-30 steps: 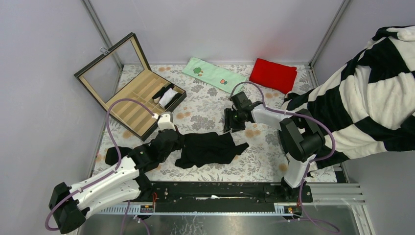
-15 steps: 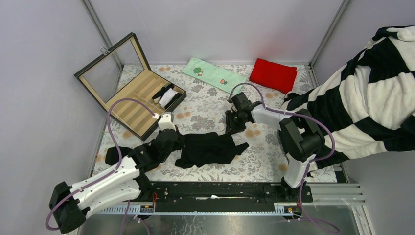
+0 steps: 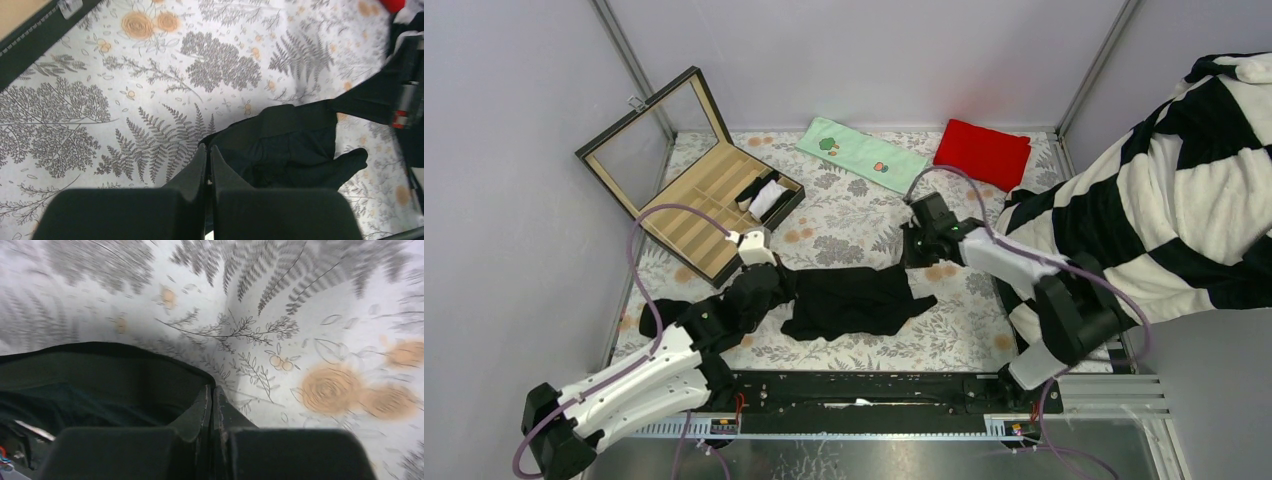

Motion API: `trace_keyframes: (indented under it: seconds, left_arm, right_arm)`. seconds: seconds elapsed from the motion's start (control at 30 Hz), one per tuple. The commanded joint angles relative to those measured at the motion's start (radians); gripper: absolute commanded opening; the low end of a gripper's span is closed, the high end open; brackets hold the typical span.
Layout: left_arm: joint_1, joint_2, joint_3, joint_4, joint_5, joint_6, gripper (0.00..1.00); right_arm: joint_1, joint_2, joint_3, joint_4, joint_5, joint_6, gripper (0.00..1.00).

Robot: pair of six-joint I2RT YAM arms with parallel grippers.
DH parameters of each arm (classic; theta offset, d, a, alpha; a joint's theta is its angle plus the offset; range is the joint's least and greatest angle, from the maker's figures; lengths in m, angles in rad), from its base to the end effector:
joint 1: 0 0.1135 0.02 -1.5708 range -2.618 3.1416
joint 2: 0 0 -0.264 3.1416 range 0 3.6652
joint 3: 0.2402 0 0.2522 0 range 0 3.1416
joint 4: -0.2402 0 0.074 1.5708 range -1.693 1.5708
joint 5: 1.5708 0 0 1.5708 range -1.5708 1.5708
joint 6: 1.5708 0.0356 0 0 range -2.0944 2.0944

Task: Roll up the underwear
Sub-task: Flatten out the underwear at the center of the board.

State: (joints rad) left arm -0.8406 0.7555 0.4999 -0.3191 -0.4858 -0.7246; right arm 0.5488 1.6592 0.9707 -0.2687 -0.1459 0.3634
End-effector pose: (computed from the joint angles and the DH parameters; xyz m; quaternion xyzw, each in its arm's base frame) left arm 0.1248 -0.1145 0.2333 -0.0653 0.8580 -0.1771 0.4778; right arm 0.2818 0.1784 0.1779 -0.1099 0.9447 0.1950 0.2398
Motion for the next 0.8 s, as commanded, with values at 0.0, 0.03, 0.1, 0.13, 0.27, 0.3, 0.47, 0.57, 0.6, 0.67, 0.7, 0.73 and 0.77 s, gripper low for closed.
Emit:
trace_keyframes:
  seconds: [0.0,0.03,0.1,0.13,0.27,0.3,0.47,0.57,0.6,0.67,0.7,0.73,0.77]
  left_arm:
    - [0.013,-0.079,0.037,0.074,-0.065,0.056,0.0]
    - [0.012,-0.093,0.052,0.08,-0.062,0.073,0.0]
    - [0.012,-0.116,0.071,0.095,-0.042,0.122,0.0]
    - [0.012,-0.129,0.079,0.108,-0.031,0.135,0.0]
    - [0.012,-0.199,0.092,0.163,0.02,0.205,0.0]
    - [0.013,-0.22,0.091,0.179,0.03,0.218,0.0]
    - [0.012,-0.286,0.093,0.22,0.072,0.271,0.0]
    - [0.012,-0.281,0.127,0.191,0.102,0.295,0.0]
    - [0.012,-0.275,0.138,0.18,0.116,0.306,0.0]
    - [0.012,-0.263,0.16,0.156,0.145,0.324,0.0]
    - [0.012,-0.259,0.171,0.148,0.164,0.333,0.0]
    - [0.013,-0.256,0.18,0.14,0.184,0.343,0.0]
    - [0.013,-0.256,0.187,0.135,0.204,0.352,0.0]
  right_arm:
    - [0.005,-0.301,-0.007,0.057,0.132,0.011,0.0]
    - [0.004,-0.348,-0.007,0.05,0.14,0.009,0.0]
    - [0.004,-0.437,-0.003,0.028,0.173,0.001,0.0]
    - [0.004,-0.475,0.0,0.018,0.178,-0.004,0.0]
    - [0.005,-0.617,-0.001,-0.001,0.173,-0.031,0.0]
    - [0.005,-0.654,-0.001,-0.007,0.173,-0.036,0.0]
    - [0.004,-0.738,0.031,-0.067,0.213,-0.05,0.0]
    - [0.004,-0.761,0.058,-0.107,0.206,-0.055,0.0]
    - [0.004,-0.769,0.064,-0.118,0.2,-0.055,0.0]
    - [0.004,-0.786,0.078,-0.138,0.18,-0.054,0.0]
    - [0.005,-0.795,0.087,-0.151,0.165,-0.056,0.0]
    - [0.005,-0.806,0.093,-0.163,0.151,-0.057,0.0]
    - [0.005,-0.817,0.098,-0.179,0.148,-0.058,0.0]
